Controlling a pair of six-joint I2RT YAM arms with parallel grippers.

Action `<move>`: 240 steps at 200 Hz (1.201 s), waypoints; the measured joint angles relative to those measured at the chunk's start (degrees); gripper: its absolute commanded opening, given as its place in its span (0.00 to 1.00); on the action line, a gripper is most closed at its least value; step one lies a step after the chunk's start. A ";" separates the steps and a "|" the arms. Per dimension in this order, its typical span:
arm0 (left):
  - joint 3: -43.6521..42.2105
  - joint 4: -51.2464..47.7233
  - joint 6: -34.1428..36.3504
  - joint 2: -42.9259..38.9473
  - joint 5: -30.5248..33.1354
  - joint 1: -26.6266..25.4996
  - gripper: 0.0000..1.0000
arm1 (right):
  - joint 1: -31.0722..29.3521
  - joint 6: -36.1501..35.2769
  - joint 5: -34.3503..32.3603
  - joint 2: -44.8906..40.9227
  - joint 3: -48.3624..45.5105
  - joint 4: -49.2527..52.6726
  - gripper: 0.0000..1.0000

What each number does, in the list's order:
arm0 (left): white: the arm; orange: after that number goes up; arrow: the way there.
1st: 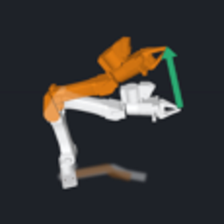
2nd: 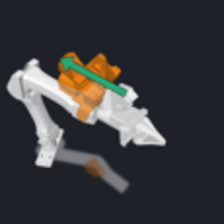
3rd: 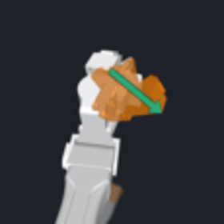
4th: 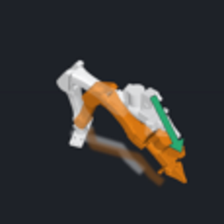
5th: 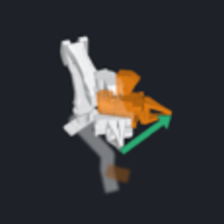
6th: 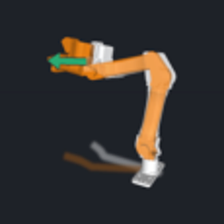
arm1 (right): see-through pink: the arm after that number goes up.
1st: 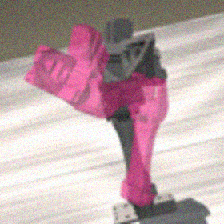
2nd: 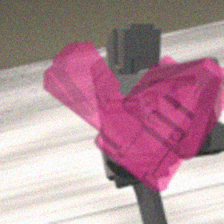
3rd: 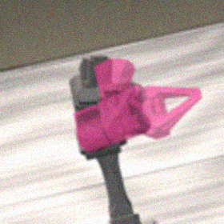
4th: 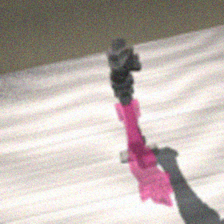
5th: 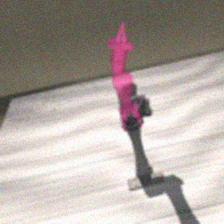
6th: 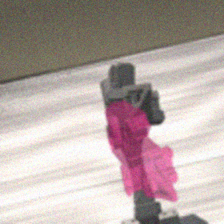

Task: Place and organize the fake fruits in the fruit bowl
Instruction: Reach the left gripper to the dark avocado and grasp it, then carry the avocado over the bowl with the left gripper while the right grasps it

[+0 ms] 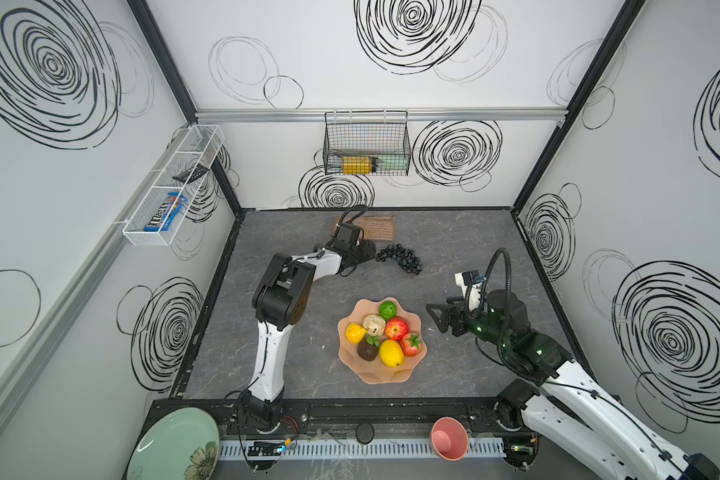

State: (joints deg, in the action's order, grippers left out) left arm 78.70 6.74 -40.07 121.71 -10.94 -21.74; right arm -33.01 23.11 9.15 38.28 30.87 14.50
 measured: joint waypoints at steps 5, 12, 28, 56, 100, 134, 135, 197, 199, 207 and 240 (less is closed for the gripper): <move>-1.73 0.74 0.00 -1.90 -0.02 0.07 0.51 | 0.00 0.00 0.13 0.20 0.00 -0.02 0.86; -3.69 1.38 0.02 -4.37 -0.11 0.09 0.51 | 0.00 0.02 0.37 0.50 0.00 -0.09 0.86; -8.70 3.96 0.15 -11.17 -0.24 0.11 0.51 | 0.02 0.15 0.96 1.33 0.04 -0.35 0.86; -17.70 9.14 1.05 -23.52 -0.22 -0.26 0.51 | 0.09 0.46 2.14 2.82 0.17 -0.81 0.86; -31.95 16.39 4.42 -40.15 -0.59 -5.03 0.53 | 0.09 2.05 4.04 5.05 2.64 -1.42 0.86; -41.86 22.53 8.79 -49.11 -0.50 -14.47 0.53 | 0.11 3.72 6.27 6.23 6.05 -1.99 0.86; -42.03 22.64 8.90 -49.27 -0.46 -14.67 0.53 | 0.09 3.82 6.40 6.27 6.23 -2.08 0.86; -50.64 31.52 20.13 -54.80 1.92 -26.10 0.53 | -0.28 8.41 13.35 7.02 9.73 -5.22 0.95; -50.82 31.80 20.44 -54.82 2.08 -26.32 0.53 | -0.39 8.59 13.62 7.08 9.75 -5.33 0.95; -51.36 32.79 21.64 -54.82 2.34 -26.95 0.53 | -0.76 9.09 14.32 7.48 9.99 -5.35 0.96; -52.96 36.81 25.79 -54.45 3.02 -29.20 0.53 | -3.54 10.36 15.06 9.14 11.37 -5.16 0.96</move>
State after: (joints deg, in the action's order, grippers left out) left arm 25.74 43.55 -14.28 67.26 -7.92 -50.94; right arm -36.56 33.47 24.21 47.42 42.24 9.34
